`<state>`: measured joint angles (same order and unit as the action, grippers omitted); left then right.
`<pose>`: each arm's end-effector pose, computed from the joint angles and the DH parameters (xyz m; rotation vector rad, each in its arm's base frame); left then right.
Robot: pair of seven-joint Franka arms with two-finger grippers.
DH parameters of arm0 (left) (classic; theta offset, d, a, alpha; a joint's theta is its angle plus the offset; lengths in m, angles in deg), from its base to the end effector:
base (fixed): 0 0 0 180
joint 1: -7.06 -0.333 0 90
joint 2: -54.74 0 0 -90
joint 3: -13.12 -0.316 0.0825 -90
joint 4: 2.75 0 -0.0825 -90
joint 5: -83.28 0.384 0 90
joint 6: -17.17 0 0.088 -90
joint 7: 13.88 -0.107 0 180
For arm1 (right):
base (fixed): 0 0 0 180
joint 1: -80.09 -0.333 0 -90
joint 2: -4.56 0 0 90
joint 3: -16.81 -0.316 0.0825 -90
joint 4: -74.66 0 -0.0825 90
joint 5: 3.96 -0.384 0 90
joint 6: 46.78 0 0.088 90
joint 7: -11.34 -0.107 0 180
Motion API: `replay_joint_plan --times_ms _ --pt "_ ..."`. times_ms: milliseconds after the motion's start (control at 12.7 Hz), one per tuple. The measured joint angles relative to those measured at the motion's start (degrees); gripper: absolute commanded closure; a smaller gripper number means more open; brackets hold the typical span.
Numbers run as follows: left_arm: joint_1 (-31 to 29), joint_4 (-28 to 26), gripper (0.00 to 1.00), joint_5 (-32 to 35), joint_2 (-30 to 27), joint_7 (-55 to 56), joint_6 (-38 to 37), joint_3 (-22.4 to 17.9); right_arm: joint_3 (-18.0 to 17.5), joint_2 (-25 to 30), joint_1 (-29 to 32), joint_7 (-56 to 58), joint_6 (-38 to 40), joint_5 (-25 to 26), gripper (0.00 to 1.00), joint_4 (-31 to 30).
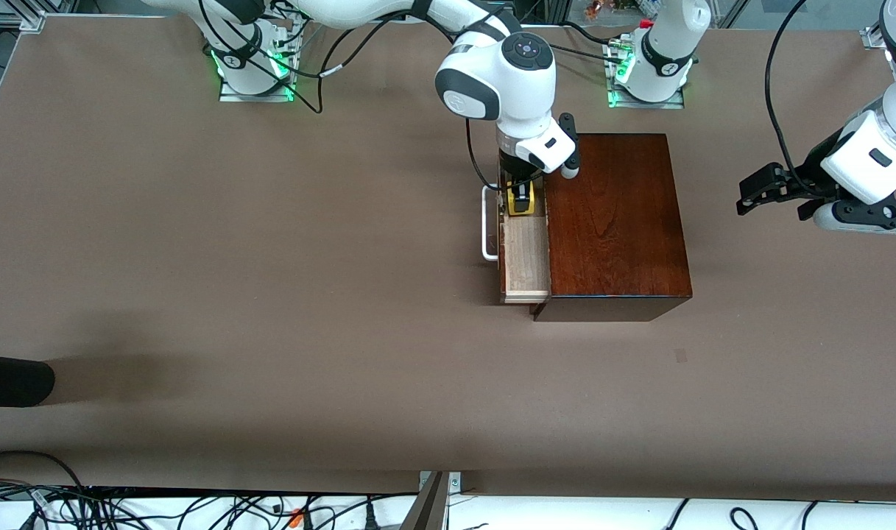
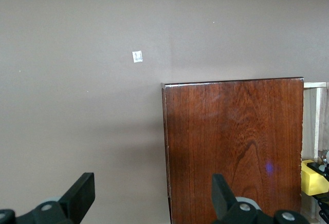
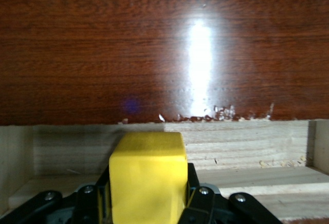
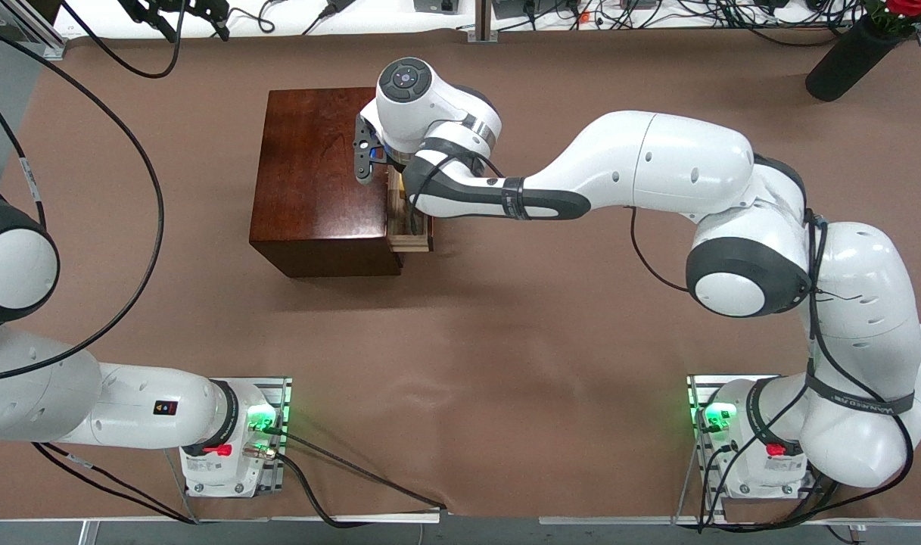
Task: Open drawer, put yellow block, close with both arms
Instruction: 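Lower the cube into the drawer and open the right gripper, then withdraw the right gripper while the left gripper reaches the drawer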
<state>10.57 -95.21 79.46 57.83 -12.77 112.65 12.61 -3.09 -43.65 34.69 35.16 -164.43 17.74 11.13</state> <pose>0.5763 -0.0369 0.5822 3.0755 -0.0409 -0.0055 0.4205 0.6547 0.3410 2.1748 2.1936 0.2638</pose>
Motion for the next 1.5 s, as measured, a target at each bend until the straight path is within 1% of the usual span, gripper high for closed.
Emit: replay_joint_plan --times_ms 315,393,472,551,944,1102,1259,1495 --pt "-0.1 0.0 0.0 0.0 0.0 0.0 0.0 -0.1 0.3 -1.5 -0.1 0.0 -0.7 0.6 0.84 0.0" --pt "-0.1 0.0 0.0 0.0 0.0 0.0 0.0 0.0 0.4 -1.5 -0.1 0.0 -0.9 0.6 0.73 0.0" --pt "-0.1 0.0 0.0 0.0 0.0 0.0 0.0 0.0 0.5 -1.5 -0.1 0.0 -0.9 0.6 0.14 0.0" --pt "-0.1 0.0 0.0 0.0 0.0 0.0 0.0 0.0 0.6 -1.5 -0.1 0.0 -0.9 0.6 0.0 0.0" --pt "-0.1 0.0 0.0 0.0 0.0 0.0 0.0 0.0 1.2 -1.5 0.1 -1.8 -0.4 0.7 0.0 1.0" --pt "-0.1 0.0 0.0 0.0 0.0 0.0 0.0 0.0 0.8 -0.5 -0.2 -4.4 2.1 0.6 0.0 2.4" --pt "-0.1 0.0 0.0 0.0 0.0 0.0 0.0 0.0 0.5 2.6 -0.5 -6.2 6.8 -0.3 0.0 4.4" --pt "-0.1 0.0 0.0 0.0 0.0 0.0 0.0 0.0 1.0 11.2 0.1 -6.9 16.7 -1.3 0.0 6.0"
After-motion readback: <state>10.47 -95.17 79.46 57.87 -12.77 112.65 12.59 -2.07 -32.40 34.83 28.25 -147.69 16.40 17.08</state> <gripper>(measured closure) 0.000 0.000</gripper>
